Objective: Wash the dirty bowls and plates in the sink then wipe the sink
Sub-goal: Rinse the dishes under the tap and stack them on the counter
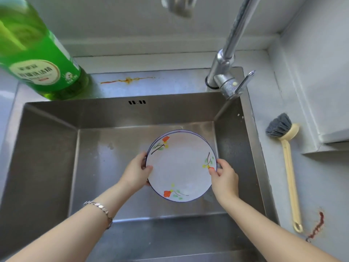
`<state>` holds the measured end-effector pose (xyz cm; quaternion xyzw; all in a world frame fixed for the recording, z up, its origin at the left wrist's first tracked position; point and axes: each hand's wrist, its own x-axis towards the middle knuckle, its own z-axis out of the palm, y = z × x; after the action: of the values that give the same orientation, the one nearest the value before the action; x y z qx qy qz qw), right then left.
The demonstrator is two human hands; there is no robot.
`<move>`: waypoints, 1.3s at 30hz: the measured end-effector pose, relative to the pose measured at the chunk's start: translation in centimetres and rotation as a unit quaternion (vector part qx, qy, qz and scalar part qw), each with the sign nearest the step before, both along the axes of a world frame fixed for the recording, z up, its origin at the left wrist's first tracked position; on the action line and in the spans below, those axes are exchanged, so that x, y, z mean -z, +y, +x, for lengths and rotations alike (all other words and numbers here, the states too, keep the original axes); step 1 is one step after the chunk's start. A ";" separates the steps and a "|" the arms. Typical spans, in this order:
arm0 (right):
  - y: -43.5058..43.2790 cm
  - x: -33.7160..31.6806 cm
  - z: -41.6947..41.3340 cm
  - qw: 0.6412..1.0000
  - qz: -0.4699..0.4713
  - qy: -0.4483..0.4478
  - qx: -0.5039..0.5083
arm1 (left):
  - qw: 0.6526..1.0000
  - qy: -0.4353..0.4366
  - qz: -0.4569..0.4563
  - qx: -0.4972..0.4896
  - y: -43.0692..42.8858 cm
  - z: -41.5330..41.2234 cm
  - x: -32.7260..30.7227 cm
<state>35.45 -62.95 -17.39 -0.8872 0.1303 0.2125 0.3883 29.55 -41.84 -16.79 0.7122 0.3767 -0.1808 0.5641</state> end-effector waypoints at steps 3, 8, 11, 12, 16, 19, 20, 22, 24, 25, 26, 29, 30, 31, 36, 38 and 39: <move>1.1 -4.1 0.2 0.995 0.044 -0.083 -0.026 | 0.997 -0.064 0.030 -0.018 1.4 -0.8 -4.1; 3.3 -10.4 -0.2 0.973 0.123 -0.186 -0.050 | 0.981 -0.171 0.078 -0.046 3.2 -3.1 -10.6; 4.7 -13.3 -0.9 0.956 0.177 -0.229 -0.055 | 0.968 -0.226 0.089 -0.067 4.4 -4.7 -13.7; 5.2 -14.1 -1.3 0.948 0.187 -0.250 -0.058 | 0.963 -0.243 0.092 -0.073 4.8 -5.3 -14.5; 7.1 -16.6 -3.0 0.920 0.194 -0.332 -0.072 | 0.949 -0.287 0.103 -0.083 6.3 -7.6 -17.3; 8.7 -17.9 -4.3 0.910 0.209 -0.351 -0.073 | 0.939 -0.313 0.115 -0.085 7.7 -9.3 -18.8; 9.3 -18.3 -4.7 0.908 0.212 -0.355 -0.073 | 0.935 -0.321 0.120 -0.086 8.2 -9.7 -19.1; 10.3 -18.9 -5.3 0.904 0.216 -0.361 -0.073 | 0.930 -0.337 0.121 -0.090 9.1 -10.6 -19.9; 11.3 -19.5 -5.8 0.901 0.219 -0.367 -0.072 | 0.926 -0.346 0.118 -0.092 9.9 -11.3 -20.7; 11.8 -19.8 -6.0 0.899 0.217 -0.373 -0.074 | 0.925 -0.350 0.118 -0.093 10.3 -11.6 -21.0; 12.2 -20.1 -6.2 0.896 0.216 -0.379 -0.077 | 0.922 -0.355 0.120 -0.095 10.7 -11.9 -21.1; 13.2 -20.9 -6.7 0.890 0.220 -0.391 -0.085 | 0.916 -0.365 0.129 -0.103 11.6 -12.6 -21.5; 13.4 -21.1 -6.9 0.889 0.223 -0.391 -0.086 | 0.915 -0.368 0.130 -0.104 11.9 -12.7 -21.6; 13.7 -21.2 -7.0 0.889 0.226 -0.390 -0.086 | 0.914 -0.370 0.129 -0.104 12.1 -12.8 -21.7; 14.3 -21.7 -7.1 0.883 0.225 -0.402 -0.092 | 0.910 -0.376 0.130 -0.114 12.9 -12.9 -21.7; 14.4 -22.0 -7.1 0.877 0.222 -0.416 -0.095 | 0.909 -0.378 0.129 -0.120 13.0 -12.7 -21.6; 14.4 -22.1 -7.1 0.874 0.223 -0.421 -0.097 | 0.908 -0.380 0.127 -0.122 13.0 -12.6 -21.5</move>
<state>28.38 -48.59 4.75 -0.7910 -0.1827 -0.1216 0.5711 16.96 -28.81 4.74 0.7410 0.2375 0.2233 0.5870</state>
